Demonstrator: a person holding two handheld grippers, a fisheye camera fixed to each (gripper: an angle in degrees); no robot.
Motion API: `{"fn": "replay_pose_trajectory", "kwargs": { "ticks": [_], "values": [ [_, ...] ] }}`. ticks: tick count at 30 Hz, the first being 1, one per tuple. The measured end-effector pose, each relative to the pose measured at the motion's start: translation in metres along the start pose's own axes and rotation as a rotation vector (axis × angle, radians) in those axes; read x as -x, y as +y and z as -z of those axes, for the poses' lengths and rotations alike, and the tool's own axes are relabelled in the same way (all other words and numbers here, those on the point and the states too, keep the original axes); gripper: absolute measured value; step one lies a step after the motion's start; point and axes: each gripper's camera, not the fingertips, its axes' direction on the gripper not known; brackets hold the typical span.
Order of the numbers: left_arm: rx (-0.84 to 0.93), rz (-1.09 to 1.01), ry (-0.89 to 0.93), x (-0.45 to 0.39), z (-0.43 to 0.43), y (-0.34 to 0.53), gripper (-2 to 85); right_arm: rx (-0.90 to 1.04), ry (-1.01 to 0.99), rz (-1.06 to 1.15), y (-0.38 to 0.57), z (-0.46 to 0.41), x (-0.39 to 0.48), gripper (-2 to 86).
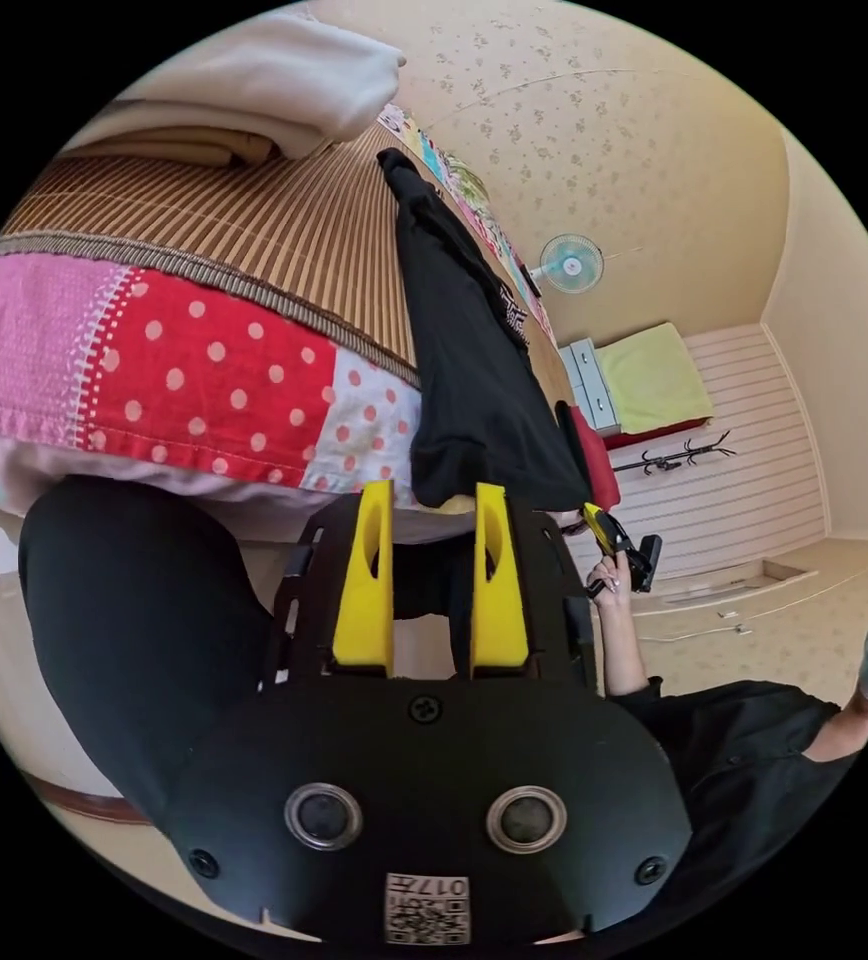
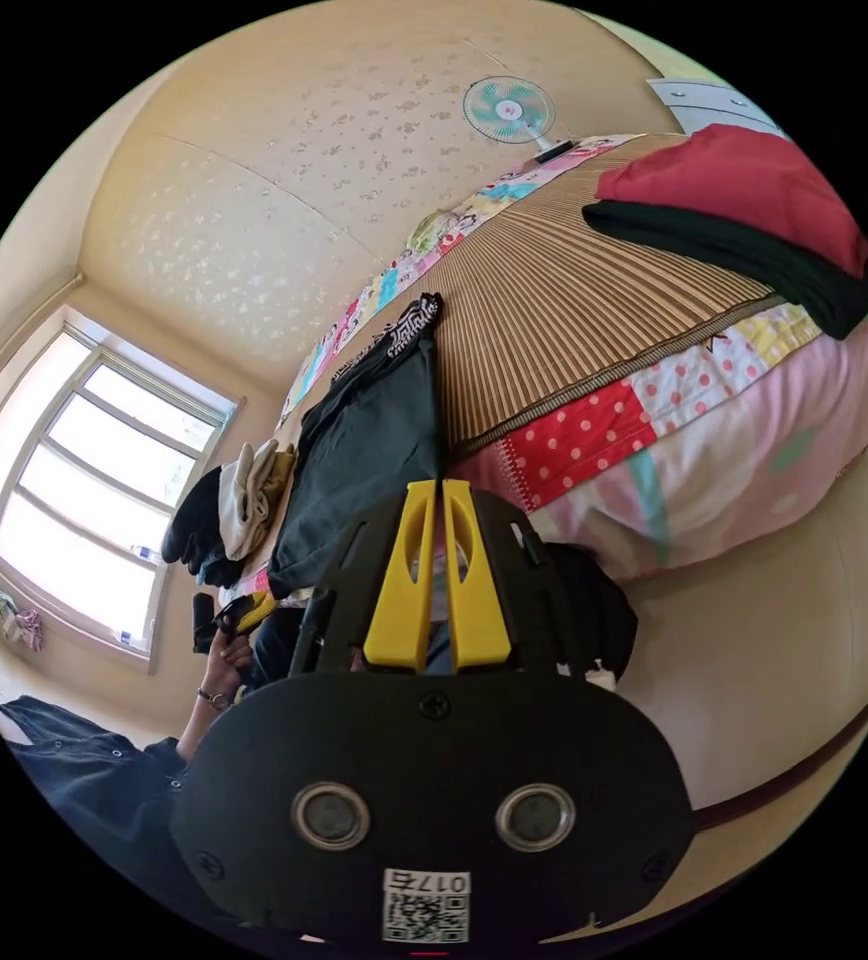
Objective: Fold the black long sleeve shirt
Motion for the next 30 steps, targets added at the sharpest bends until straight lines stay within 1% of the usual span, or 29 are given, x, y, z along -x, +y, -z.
{"fn": "replay_pose_trajectory", "kwargs": {
  "ticks": [3, 4, 5, 10, 12, 15, 17, 20, 21, 23, 24, 26, 27, 29, 30],
  "values": [
    [0.036, 0.003, 0.041, 0.004, -0.007, -0.001, 9.2, -0.001, 0.002, -0.009, -0.004, 0.011, -0.002, 1.7],
    [0.051, 0.001, 0.053, 0.004, -0.009, -0.002, 7.2, 0.003, 0.001, -0.019, -0.005, 0.015, -0.003, 1.6],
    [0.065, -0.006, 0.078, 0.005, -0.009, 0.0, 3.3, 0.002, -0.006, -0.024, -0.005, 0.02, -0.004, 1.6],
    [-0.009, -0.073, 0.162, 0.001, 0.041, 0.025, 0.5, -0.02, -0.065, -0.036, -0.005, 0.049, -0.015, 1.3],
    [-0.03, -0.122, 0.275, -0.002, 0.075, 0.039, 0.1, -0.036, -0.129, -0.049, -0.002, 0.065, -0.022, 1.1],
    [-0.037, -0.19, 0.433, -0.008, 0.111, 0.053, -0.1, -0.069, -0.331, -0.016, 0.007, 0.095, -0.033, 0.9],
    [-0.045, -0.249, 0.527, -0.011, 0.129, 0.062, -0.2, -0.081, -0.535, 0.059, 0.019, 0.116, -0.043, 0.8],
    [-0.089, -0.303, 0.716, -0.007, 0.154, 0.079, -0.2, -0.105, -0.724, 0.111, 0.042, 0.144, -0.057, 0.8],
    [-0.113, -0.301, 0.783, -0.004, 0.163, 0.085, -0.2, -0.118, -0.749, 0.116, 0.047, 0.151, -0.06, 0.8],
    [-0.174, -0.258, 0.852, 0.005, 0.171, 0.092, -0.2, -0.184, -0.827, 0.128, 0.063, 0.174, -0.068, 0.8],
    [-0.224, -0.219, 0.888, 0.012, 0.174, 0.096, -0.3, -0.198, -0.836, 0.125, 0.065, 0.178, -0.069, 0.8],
    [-0.304, -0.151, 0.901, 0.02, 0.173, 0.098, -0.3, -0.233, -0.826, 0.066, 0.066, 0.179, -0.078, 0.8],
    [-0.349, -0.104, 0.873, 0.024, 0.169, 0.096, -0.3, -0.233, -0.814, 0.045, 0.064, 0.176, -0.08, 0.7],
    [-0.414, -0.037, 0.797, 0.027, 0.162, 0.087, -0.3, -0.205, -0.69, -0.056, 0.045, 0.152, -0.09, 0.7],
    [-0.457, -0.006, 0.764, 0.027, 0.158, 0.077, -0.3, -0.193, -0.661, -0.083, 0.038, 0.144, -0.092, 0.7]
  ]
}}
